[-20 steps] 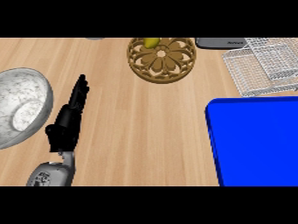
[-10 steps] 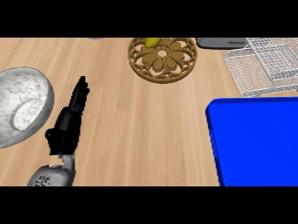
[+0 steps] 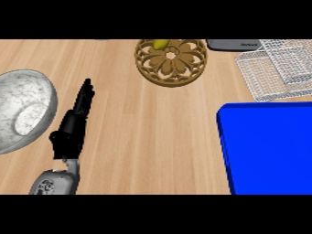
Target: Pick the pear from the tray and place it in the tiered basket
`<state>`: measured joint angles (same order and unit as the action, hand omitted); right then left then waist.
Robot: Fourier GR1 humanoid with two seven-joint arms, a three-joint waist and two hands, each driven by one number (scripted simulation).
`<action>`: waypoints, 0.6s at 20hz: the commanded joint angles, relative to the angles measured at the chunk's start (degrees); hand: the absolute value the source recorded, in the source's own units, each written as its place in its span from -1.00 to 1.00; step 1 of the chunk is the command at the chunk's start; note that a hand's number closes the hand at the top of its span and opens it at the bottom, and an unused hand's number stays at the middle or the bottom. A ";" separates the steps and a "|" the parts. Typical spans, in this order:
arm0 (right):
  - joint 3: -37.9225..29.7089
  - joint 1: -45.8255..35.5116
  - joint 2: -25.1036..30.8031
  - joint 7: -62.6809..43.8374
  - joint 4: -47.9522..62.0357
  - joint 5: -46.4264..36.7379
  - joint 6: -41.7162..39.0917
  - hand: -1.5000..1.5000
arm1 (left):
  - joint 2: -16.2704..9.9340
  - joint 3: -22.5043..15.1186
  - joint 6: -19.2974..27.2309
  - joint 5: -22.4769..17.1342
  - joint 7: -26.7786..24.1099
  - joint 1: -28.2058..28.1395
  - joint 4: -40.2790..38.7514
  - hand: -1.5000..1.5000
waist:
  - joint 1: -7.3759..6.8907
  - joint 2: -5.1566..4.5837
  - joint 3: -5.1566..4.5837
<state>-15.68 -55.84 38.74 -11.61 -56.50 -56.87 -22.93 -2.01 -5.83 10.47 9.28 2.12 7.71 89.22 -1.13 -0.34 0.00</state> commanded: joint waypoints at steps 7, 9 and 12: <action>-10.57 -4.79 -0.69 0.93 13.68 9.10 2.72 -1.00 | -1.96 1.89 -1.62 -1.46 1.37 -0.99 3.63 0.00 | -0.04 0.11 0.00; -12.56 -4.36 -0.70 2.96 16.94 10.14 6.71 -1.00 | -0.45 1.26 -1.44 -1.16 -2.35 -0.09 -1.78 0.00 | 0.10 -0.15 0.01; -19.20 -3.71 -0.27 2.62 15.85 14.78 11.54 -1.00 | 0.06 0.10 -1.07 -0.79 -1.51 -2.38 1.30 0.00 | 0.14 -0.02 0.06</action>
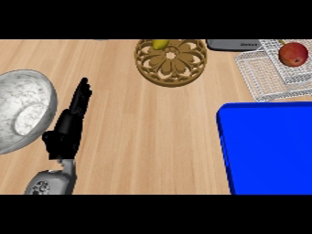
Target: Pick the pear from the tray and place it in the tiered basket
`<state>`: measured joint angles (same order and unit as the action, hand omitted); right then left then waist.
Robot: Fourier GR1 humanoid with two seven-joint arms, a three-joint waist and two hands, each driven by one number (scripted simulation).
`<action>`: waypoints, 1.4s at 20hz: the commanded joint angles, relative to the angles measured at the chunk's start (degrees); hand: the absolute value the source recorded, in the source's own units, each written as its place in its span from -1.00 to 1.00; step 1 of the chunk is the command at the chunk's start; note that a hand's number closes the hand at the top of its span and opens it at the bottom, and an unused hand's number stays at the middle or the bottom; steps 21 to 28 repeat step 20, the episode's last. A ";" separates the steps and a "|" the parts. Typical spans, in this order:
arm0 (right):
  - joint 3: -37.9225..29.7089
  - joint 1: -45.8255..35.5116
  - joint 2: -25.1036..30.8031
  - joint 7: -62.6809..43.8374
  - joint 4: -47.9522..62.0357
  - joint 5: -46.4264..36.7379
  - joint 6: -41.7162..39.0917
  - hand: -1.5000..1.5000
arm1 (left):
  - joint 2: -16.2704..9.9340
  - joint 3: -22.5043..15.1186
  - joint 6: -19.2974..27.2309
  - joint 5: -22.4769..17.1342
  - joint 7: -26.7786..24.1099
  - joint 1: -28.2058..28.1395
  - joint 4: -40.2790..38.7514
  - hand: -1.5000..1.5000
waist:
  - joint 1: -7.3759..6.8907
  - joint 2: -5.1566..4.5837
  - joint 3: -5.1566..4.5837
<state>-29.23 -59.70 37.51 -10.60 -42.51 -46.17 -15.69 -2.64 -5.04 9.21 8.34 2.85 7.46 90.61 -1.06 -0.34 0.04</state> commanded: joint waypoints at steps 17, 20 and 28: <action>-28.06 17.13 27.14 9.02 14.68 19.77 -6.47 -1.00 | -1.32 1.68 -0.54 -0.29 1.37 0.08 1.99 0.00 | 1.23 0.19 0.13; -31.49 25.87 29.29 16.71 18.69 22.13 -11.49 -1.00 | 0.72 0.27 1.33 1.24 0.86 -0.43 0.36 0.00 | 2.00 0.15 0.20; -31.49 25.87 29.29 16.71 18.69 22.13 -11.49 -1.00 | 0.72 0.27 1.33 1.24 0.86 -0.43 0.36 0.00 | 2.00 0.15 0.20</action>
